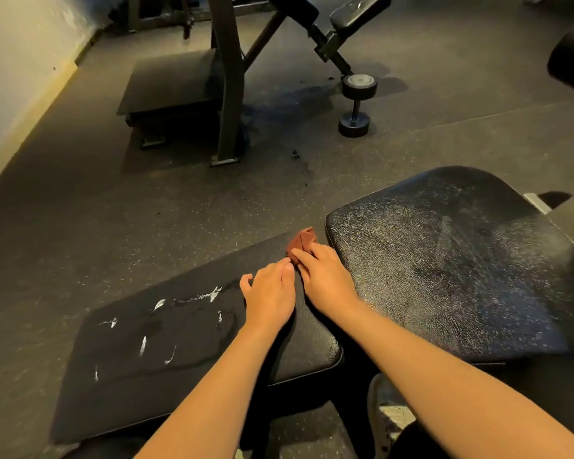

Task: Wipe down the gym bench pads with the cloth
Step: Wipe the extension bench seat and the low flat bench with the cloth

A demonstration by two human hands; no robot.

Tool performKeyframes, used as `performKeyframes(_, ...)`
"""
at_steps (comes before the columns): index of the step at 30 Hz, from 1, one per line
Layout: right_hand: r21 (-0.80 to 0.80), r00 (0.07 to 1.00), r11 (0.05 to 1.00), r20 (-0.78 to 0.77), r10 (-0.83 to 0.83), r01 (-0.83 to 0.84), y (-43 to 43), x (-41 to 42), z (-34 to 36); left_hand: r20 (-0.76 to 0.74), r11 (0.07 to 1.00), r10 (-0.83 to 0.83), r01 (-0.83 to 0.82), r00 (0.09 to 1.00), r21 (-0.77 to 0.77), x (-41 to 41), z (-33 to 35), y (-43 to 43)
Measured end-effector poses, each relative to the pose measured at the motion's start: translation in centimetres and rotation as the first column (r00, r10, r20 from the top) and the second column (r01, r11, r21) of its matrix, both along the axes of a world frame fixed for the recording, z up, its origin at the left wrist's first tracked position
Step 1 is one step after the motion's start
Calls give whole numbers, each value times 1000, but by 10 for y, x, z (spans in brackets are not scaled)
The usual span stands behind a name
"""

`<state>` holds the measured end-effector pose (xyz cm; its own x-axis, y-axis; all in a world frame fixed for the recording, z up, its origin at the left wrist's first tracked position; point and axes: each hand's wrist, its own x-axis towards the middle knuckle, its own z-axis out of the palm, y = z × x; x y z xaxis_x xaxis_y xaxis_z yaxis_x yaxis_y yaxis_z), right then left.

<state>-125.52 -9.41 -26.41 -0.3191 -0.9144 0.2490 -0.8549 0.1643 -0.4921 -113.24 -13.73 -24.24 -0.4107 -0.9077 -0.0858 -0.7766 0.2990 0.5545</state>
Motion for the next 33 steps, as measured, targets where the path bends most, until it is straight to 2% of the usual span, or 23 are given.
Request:
performKeyframes(3, -91, 999, 995, -8, -40, 39, 19, 13, -6, -29, 1000, -15, 16, 999, 26, 4, -5, 5)
performKeyframes(6, -115, 999, 993, -4, -38, 38, 20, 13, -8, -47, 999, -15, 17, 999, 50, 7, -6, 9)
performKeyframes(9, -57, 998, 997, 42, -45, 48, -2, -5, -10, -31, 997, -29, 32, 999, 75, 9, 0, 12)
performKeyframes(12, 82, 1000, 997, -19, -1, 3, -8, -4, -8, -28, 995, -37, 39, 999, 96, 11, 2, 13)
performKeyframes(14, 73, 998, 997, -61, 4, 0, 2, 4, -6, -30, 993, -31, 34, 999, 111, 12, 2, 14)
performKeyframes(17, -11, 998, 998, -41, -56, 55, 28, 13, -5, -41, 993, -27, 31, 999, 114, 11, 0, 13)
performKeyframes(20, -26, 996, 997, -55, -74, 73, 42, 16, -3, -46, 995, -25, 29, 999, 91, 8, 0, 13)
performKeyframes(26, 12, 984, 1000, 176, -12, 10, -7, -5, 9, -56, 997, -25, 29, 998, 66, 10, 0, 11)
performKeyframes(28, 139, 992, 989, 122, 28, -45, -18, -4, 6, -62, 997, -24, 28, 998, 68, 11, 0, 11)
performKeyframes(30, 189, 997, 982, 81, 17, -32, -17, -2, -1, -65, 997, -21, 26, 998, 69, 12, 0, 10)
performKeyframes(33, 99, 996, 993, 66, -65, 58, 7, 5, -8, -74, 997, -13, 19, 997, 75, 13, -2, 10)
